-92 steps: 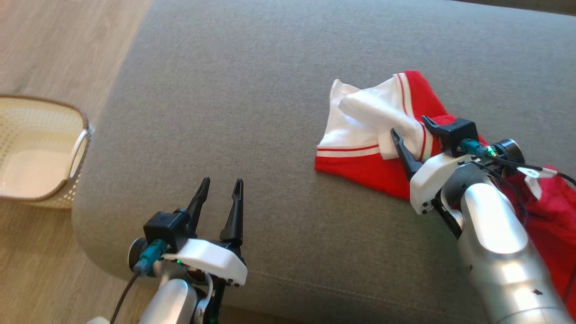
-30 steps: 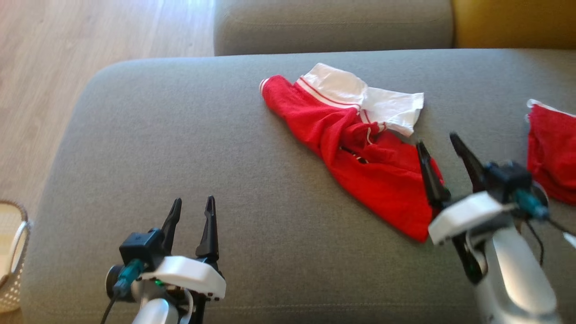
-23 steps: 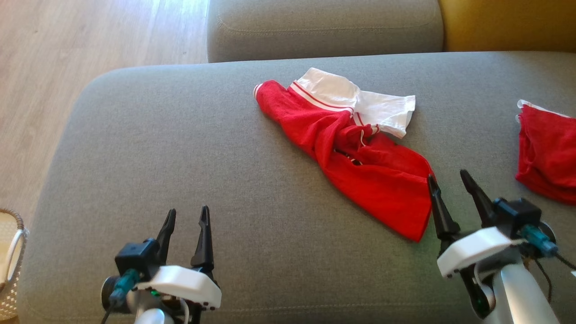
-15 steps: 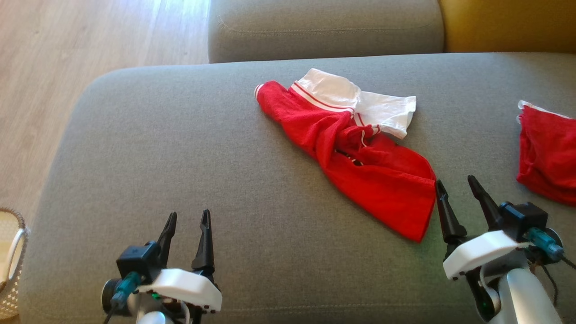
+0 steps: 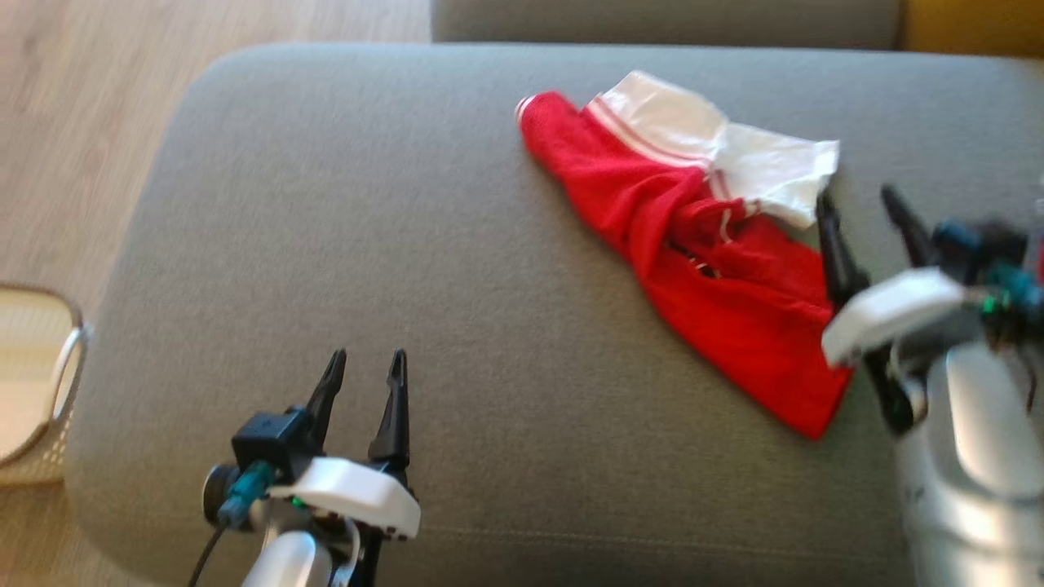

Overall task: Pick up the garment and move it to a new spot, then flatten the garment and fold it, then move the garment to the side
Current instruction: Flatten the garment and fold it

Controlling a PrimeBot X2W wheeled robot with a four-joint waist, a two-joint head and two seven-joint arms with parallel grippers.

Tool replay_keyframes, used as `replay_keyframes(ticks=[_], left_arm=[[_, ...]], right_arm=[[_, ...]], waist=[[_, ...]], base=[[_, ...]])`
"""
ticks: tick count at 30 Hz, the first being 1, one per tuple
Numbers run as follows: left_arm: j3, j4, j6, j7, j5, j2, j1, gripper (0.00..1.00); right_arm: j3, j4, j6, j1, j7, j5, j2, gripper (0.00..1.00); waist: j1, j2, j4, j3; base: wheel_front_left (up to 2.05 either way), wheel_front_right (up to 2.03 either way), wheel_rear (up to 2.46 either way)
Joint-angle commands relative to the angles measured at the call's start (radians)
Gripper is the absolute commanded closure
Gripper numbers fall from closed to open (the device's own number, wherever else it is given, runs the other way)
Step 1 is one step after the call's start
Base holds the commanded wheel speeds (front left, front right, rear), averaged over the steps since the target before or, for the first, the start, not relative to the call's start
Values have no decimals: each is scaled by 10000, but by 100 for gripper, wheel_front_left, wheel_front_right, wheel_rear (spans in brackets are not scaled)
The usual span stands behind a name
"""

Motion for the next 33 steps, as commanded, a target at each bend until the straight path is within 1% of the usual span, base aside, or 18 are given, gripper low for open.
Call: replay_keyframes(ticks=[1, 5, 10, 11, 15, 17, 22, 25, 27, 28, 29, 30, 33], left_arm=[[196, -291, -56, -122, 49, 14, -634, 0], [26, -288, -113, -122, -45, 14, -980, 0], [-152, -308, -123, -122, -201, 14, -1300, 0], [-152, -308, -123, -122, -201, 14, -1300, 0], [-301, -347, -94, -122, -360, 14, -1494, 0], [-387, -343, -86, -122, -423, 14, -1565, 0], [-561, -338, -43, -122, -569, 14, -1698, 0], [-594, -336, -17, -122, -623, 14, -1732, 0], [-610, -351, -1, -122, -644, 14, -1744, 0], [-618, -355, 11, -122, -653, 14, -1753, 0], [-621, -358, 24, -122, -659, 14, -1763, 0], [-620, -358, 39, -122, -665, 14, -1772, 0], [-627, -335, 78, -122, -678, 14, -1812, 0]], right_arm=[[115, -75, -4, -886, 130, -376, 20, 0], [-464, 985, -4, -2325, 556, -741, 20, 0], [-1563, 2638, -4, -3907, 1146, -1420, 20, 0], [-1563, 2638, -4, -3907, 1146, -1420, 20, 0], [-2342, 3985, -4, -4919, 1765, -1618, 16, 0], [-2678, 4538, -4, -5324, 2027, -1663, -111, 0], [-3326, 5336, -4, -5933, 2096, -2475, -638, 0], [-3872, 5579, -4, -6123, 2099, -2973, -720, 0], [-4105, 5757, -4, -6247, 2097, -3231, -651, 0], [-4179, 5865, -4, -6301, 2089, -3323, -607, 7], [-4211, 5964, -4, -6355, 2046, -3408, -565, 76], [-4233, 6054, -4, -6407, 1976, -3475, -527, 100], [-4201, 6242, -4, -6554, 1574, -3633, -435, 100]], waist=[[0, 0, 547, 635], [0, 0, 1039, 1181], [0, 0, 1576, 1704], [0, 0, 1576, 1704], [0, 0, 1929, 2030], [0, 0, 2069, 2154], [0, 0, 2330, 2372], [0, 0, 2397, 2433], [0, 0, 2414, 2471], [0, 0, 2413, 2484], [0, 0, 2404, 2496], [0, 0, 2389, 2506], [0, 0, 2306, 2495]], base=[[0, 0, 0], [0, 0, 0], [0, 0, 0], [0, 0, 0], [0, 0, 0], [0, 0, 0], [0, 0, 0], [0, 0, 0], [0, 0, 0], [0, 0, 0], [0, 0, 0], [0, 0, 0], [0, 0, 0]])
